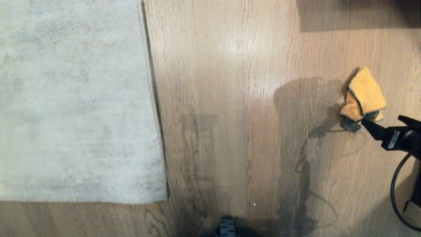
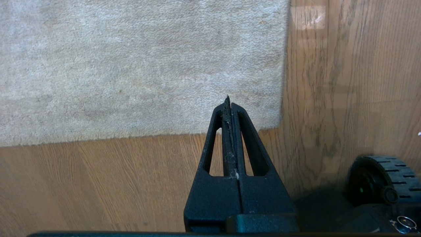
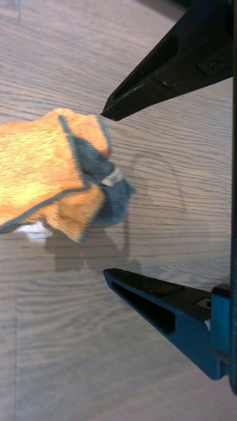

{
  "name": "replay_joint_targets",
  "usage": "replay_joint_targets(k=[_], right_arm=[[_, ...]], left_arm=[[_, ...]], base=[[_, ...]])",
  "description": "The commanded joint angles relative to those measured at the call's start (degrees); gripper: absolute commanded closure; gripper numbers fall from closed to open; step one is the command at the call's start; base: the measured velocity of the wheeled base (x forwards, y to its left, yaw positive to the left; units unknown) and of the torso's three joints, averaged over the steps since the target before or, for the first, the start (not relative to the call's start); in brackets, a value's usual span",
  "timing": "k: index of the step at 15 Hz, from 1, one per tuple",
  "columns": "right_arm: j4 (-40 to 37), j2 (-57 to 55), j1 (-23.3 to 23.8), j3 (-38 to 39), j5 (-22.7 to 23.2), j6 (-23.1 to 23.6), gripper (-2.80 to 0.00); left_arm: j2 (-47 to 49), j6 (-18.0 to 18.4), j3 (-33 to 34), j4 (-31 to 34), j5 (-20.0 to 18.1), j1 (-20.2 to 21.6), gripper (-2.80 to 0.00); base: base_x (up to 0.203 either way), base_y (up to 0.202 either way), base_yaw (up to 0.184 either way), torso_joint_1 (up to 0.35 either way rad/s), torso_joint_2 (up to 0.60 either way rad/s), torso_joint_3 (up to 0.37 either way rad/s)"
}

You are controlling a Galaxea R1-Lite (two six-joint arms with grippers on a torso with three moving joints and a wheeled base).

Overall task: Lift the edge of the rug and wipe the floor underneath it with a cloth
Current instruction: Put down the rag

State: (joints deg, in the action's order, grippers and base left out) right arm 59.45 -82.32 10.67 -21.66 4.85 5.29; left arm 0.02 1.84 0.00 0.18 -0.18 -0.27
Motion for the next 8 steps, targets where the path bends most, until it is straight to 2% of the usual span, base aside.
replay_joint_targets(k=[1, 8], right_arm=[[0.32, 4.68, -0.20, 3.21, 0.01, 0.14, -2.80], [0.06, 10.75, -1.29, 9.48, 0.06, 1.21, -2.80]], left_arm=[[-0.02, 0.00, 0.00, -0.01, 0.01, 0.00, 0.00], [-0.02, 0.00, 0.00, -0.01, 0.01, 0.00, 0.00]], base=[[0.000, 0.000, 0.000, 0.000, 0.00, 0.000], [0.000, 0.000, 0.000, 0.000, 0.00, 0.000]])
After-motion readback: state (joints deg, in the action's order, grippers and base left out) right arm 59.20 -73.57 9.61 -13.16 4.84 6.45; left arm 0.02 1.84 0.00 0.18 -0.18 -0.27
